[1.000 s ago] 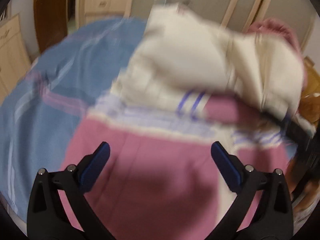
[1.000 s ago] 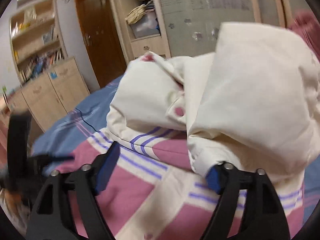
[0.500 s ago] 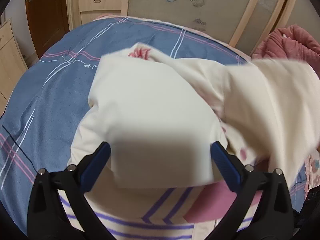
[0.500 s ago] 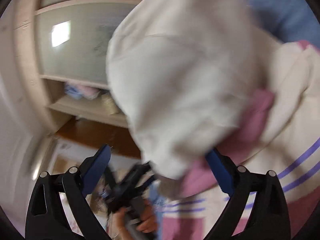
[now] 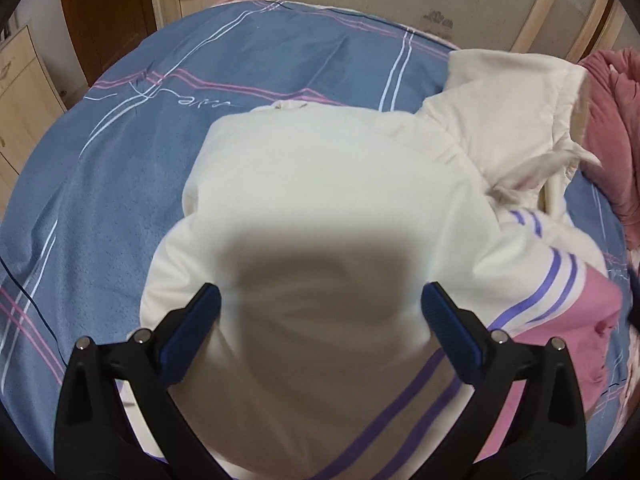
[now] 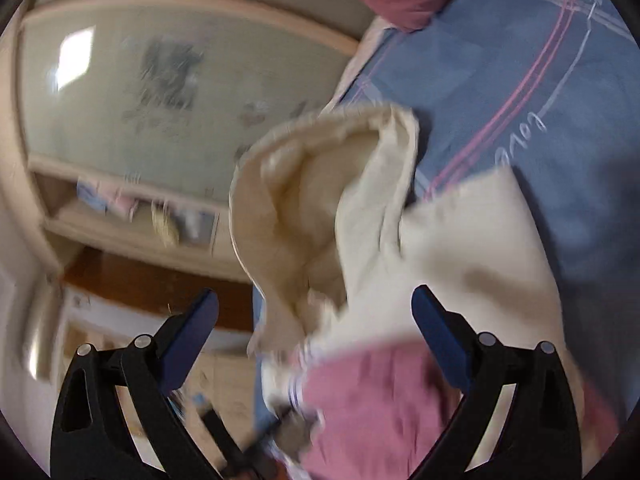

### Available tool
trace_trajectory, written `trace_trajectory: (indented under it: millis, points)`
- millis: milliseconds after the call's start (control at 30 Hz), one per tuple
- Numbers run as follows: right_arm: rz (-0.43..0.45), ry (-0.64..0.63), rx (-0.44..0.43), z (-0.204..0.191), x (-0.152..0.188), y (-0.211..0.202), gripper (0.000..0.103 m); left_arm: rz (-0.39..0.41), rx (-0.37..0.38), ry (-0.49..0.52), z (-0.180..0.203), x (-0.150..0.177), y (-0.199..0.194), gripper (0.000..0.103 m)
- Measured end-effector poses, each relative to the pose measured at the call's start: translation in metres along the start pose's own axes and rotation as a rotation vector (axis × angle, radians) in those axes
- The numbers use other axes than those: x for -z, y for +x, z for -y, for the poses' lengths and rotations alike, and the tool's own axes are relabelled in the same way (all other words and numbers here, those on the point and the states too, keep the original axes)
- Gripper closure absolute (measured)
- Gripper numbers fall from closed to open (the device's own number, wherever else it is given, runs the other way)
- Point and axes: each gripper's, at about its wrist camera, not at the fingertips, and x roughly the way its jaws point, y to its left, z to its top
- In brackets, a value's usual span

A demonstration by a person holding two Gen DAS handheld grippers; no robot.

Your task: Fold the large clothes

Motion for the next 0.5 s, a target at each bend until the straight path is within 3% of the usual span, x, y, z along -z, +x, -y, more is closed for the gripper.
trace_trajectory:
  millis: [100, 267, 367, 433, 500]
  points:
    - [-0.021, 0.138, -0.040, 0.015, -0.043, 0.033, 0.006, 0.009, -0.010, 0.011, -0.001, 0.003, 0.003, 0.002]
    - [-0.019, 0.182, -0.128, -0.003, -0.092, 0.092, 0.006, 0.036, -0.009, 0.025, 0.000, 0.004, 0.006, 0.002]
    - [-0.008, 0.157, -0.083, -0.013, -0.110, 0.130, 0.008, 0.050, -0.008, 0.035, 0.000, 0.005, 0.008, 0.002]
    - [-0.025, 0.164, -0.054, -0.011, -0.116, 0.155, 0.020, 0.055, -0.008, 0.045, -0.001, 0.005, 0.011, 0.002]
    - [-0.010, 0.136, -0.015, -0.012, -0.118, 0.164, 0.079, 0.059, -0.003, 0.045, -0.002, 0.004, 0.013, 0.002]
